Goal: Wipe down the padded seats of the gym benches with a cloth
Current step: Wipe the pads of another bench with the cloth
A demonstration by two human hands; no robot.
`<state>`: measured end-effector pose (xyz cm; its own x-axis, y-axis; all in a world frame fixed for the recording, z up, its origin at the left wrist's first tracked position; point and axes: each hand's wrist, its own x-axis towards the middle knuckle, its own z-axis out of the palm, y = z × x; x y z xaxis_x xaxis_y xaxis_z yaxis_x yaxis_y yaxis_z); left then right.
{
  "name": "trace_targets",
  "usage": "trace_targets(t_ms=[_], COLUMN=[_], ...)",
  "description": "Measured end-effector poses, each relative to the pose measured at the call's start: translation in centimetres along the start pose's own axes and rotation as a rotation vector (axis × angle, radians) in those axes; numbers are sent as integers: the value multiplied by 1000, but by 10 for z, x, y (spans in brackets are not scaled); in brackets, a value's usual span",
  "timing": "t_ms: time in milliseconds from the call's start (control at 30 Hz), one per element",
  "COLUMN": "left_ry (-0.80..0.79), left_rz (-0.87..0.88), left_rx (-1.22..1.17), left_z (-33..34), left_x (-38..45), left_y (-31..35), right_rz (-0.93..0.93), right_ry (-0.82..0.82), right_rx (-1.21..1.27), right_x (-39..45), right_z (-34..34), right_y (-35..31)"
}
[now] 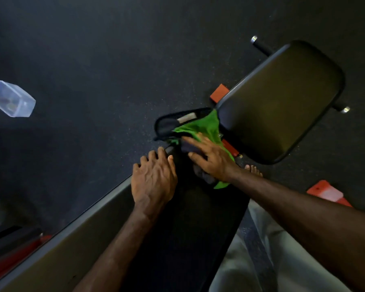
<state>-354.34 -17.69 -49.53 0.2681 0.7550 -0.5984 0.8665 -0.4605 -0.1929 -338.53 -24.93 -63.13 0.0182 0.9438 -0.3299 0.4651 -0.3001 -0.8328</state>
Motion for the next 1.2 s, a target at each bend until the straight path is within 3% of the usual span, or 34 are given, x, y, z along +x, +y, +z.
trace_targets(t_ms=[100,133,200,300,333,433,500,600,633,767,833,1000,1033,1133,1167,1200], left_ry=[12,15,7,14,12,35,42,49,57,76,78,53,24,-26,-14,4], left_rz=[23,26,36,36,40,75,66,66,64,68,62,70,87,101,91,74], left_rx=[-9,-12,-13,-1,-7,-28,-54,-50,-48,-71,-81,-149,-192,-328,-309,-260], left_z=[-1,-2,-2,0,0,0,-1,3,3,2,3,1,-3,-25,-32,-37], left_x=[-2,-2,-3,-1,-2,-4,-4,-3,-2,-2,0,1,2,-10,-18,-24], left_y=[0,-2,-1,-2,-3,-3,-5,-5,-4,-3,-3,-6,-7,-17,-26,-32], right_rz=[567,650,538,253,309,726,639,295,298,785,764,219,237,624,648,557], right_ry=[40,47,111,70,53,82,126,118,102,153,149,91,101,142,138,157], right_rx=[103,70,-3,-13,-1,71,2,-34,-44,3,-2,-43,-42,15,-1,-16], right_x=[18,18,-4,-43,-45,-41,-53,-93,-99,-93,-101,-149,-143,-122,-121,-124], right_z=[1,6,13,6,1,-1,7,3,-7,-9,11,15,10,20,31,40], right_y=[16,9,-9,6,17,26,6,-8,-7,-7,-28,-56,-51,-74,-102,-126])
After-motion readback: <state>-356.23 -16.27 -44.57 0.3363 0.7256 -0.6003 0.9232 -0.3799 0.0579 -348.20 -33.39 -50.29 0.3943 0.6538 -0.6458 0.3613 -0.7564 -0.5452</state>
